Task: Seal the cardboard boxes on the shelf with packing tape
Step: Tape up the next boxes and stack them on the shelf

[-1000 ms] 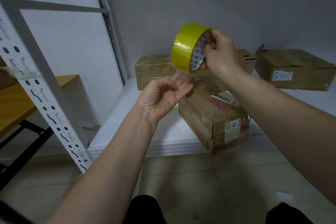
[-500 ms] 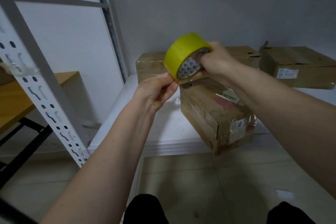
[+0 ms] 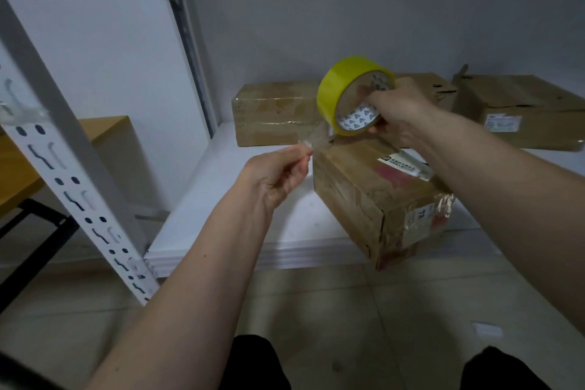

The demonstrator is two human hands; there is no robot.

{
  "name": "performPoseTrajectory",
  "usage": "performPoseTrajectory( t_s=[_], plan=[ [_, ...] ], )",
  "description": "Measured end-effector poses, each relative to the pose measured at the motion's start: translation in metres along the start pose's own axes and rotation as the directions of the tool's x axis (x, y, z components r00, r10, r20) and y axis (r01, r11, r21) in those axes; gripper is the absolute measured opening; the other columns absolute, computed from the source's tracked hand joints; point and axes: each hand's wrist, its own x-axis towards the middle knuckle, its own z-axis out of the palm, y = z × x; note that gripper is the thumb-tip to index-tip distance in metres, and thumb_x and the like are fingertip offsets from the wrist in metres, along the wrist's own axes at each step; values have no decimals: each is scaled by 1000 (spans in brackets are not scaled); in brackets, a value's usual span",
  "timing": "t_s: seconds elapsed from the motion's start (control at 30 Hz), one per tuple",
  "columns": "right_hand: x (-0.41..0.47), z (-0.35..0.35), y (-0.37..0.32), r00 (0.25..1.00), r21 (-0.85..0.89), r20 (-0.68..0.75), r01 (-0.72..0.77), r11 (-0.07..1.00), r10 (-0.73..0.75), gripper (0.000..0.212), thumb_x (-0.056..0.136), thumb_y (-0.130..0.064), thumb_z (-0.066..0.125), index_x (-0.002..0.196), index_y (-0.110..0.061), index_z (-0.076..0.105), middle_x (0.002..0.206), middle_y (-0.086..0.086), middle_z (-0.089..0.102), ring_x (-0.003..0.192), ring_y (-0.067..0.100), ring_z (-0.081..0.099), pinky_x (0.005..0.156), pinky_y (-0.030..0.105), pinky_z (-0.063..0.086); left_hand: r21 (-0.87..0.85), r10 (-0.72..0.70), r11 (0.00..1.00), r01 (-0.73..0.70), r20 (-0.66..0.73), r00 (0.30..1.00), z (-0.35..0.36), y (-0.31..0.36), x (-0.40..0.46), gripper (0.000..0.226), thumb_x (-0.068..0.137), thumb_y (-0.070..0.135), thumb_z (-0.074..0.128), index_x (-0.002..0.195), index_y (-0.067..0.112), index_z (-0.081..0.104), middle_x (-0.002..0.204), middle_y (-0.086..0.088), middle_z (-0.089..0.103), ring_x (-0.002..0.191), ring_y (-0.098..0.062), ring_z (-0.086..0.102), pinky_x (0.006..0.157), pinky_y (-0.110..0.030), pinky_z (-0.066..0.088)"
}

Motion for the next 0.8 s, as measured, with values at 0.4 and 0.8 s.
performPoseTrajectory(
  t_s=[0.4, 0.8],
  plan=[
    [8, 2, 7, 993, 81, 19, -119, 990, 118, 18, 98, -26, 54, 107, -11, 50, 103, 11, 61, 78, 25, 66, 59, 42, 58, 48, 67, 997, -64, -72, 995, 11, -14, 4, 19, 92, -10, 57, 78, 3, 61, 72, -8, 60, 52, -7, 54, 40, -8, 39],
    [22, 6, 14, 996, 85, -8, -92, 992, 93, 40, 93, -26, 63, 124, -6, 49, 115, 16, 61, 75, 24, 64, 38, 27, 52, -69, 166, 980, -186, -229, 959, 18, -27, 7, 37, 89, -6, 65, 124, -4, 55, 84, -10, 61, 46, -5, 59, 48, -13, 48]
  ],
)
